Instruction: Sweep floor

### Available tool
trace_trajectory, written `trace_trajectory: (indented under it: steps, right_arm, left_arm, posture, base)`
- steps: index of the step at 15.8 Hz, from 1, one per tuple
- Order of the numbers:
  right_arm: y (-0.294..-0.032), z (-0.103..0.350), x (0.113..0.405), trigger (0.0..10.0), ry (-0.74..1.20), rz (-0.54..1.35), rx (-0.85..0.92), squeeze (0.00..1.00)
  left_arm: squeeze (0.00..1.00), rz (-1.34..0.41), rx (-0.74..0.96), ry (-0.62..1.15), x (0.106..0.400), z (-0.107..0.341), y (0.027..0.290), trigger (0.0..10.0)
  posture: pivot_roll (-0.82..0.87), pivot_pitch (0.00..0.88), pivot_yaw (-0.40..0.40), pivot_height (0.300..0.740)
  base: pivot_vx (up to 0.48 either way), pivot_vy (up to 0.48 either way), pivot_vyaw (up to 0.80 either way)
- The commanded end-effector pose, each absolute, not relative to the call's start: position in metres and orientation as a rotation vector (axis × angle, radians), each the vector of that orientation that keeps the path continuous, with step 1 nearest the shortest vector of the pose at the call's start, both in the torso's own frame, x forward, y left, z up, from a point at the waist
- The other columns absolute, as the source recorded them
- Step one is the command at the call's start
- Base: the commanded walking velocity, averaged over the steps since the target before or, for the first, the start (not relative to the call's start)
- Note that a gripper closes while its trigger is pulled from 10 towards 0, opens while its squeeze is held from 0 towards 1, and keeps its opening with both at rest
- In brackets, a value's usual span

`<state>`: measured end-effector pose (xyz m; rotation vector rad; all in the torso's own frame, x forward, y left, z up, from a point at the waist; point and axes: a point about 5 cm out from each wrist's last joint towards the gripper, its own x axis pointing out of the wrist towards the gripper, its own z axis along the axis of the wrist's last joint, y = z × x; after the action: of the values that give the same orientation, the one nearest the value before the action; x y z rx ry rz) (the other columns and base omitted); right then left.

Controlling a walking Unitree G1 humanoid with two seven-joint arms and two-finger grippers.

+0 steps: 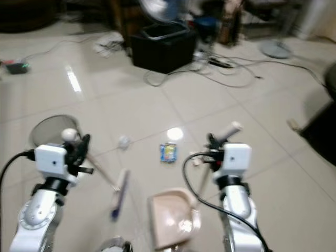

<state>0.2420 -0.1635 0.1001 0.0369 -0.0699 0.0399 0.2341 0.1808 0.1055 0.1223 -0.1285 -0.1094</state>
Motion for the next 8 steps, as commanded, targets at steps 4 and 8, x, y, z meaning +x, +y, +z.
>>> trace_trajectory:
  steps: [4, 8]
  right_arm:
    - [-0.1730, 0.1075, 0.2407, 10.0, -0.117, 0.008, 0.037, 0.00]
    - [-0.1697, 0.1087, 0.2414, 10.0, -0.133, 0.029, 0.045, 0.00]
  left_arm:
    - [0.00, -0.130, 0.131, -0.176, 0.2352, 0.1142, 0.1760, 10.0]
    - [0.00, -0.120, 0.141, -0.183, 0.2357, 0.1157, 0.1787, 10.0]
  posture:
    - [0.01, 0.127, 0.026, 0.740]
    - [0.01, 0.120, 0.025, 0.740]
  base:
    - [0.360, 0.000, 0.00]
    - [0.358, 0.000, 0.00]
